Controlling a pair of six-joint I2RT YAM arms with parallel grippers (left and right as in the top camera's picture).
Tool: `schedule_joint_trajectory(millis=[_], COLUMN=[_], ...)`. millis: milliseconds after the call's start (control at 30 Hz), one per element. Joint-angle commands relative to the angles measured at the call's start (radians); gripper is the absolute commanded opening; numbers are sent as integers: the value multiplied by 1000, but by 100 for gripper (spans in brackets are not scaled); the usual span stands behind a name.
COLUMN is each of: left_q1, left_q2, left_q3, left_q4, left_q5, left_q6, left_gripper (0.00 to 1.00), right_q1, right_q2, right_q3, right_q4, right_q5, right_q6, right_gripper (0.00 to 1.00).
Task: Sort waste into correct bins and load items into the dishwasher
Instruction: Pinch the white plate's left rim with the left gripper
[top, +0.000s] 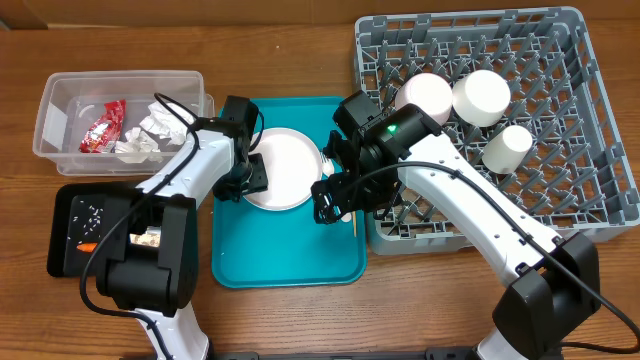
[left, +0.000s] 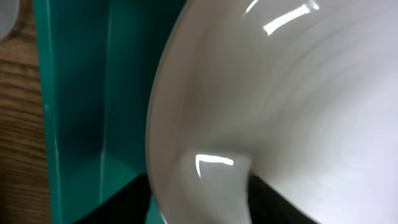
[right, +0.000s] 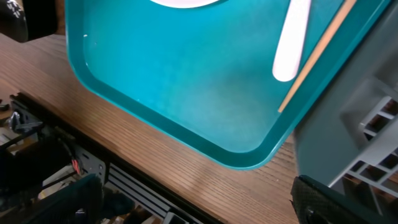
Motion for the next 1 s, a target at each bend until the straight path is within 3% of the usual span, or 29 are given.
schedule_joint_trajectory(millis=[0,133,233,467,700,967], left_q1=[-6,-6,-7,-7,-6,-6], left_q2=[-16,-16,-16,-16,-16,-17], left_q3=[-6,-6,-9,-19,-19,-19], left_q4=[5,7,12,27,25,23], left_q5=[-16,-16,-18,-18,-17,-16], left_q6=[-14,-14,-14,-14,-14,-13], left_gripper=[47,46,36,30,5,4], right_q1=[3,3,3,3,3,3], right_q2=[-25,-25,-25,-25,-25,-25], right_q3=[-5,-5,-5,-5,-5,-5], right_q4=[4,4,4,3,5,5], right_q5=[17,16,16,16,16,24], right_q6=[-1,-1,-1,-1,-1,-1], right_gripper=[100,100,100,100,100,100])
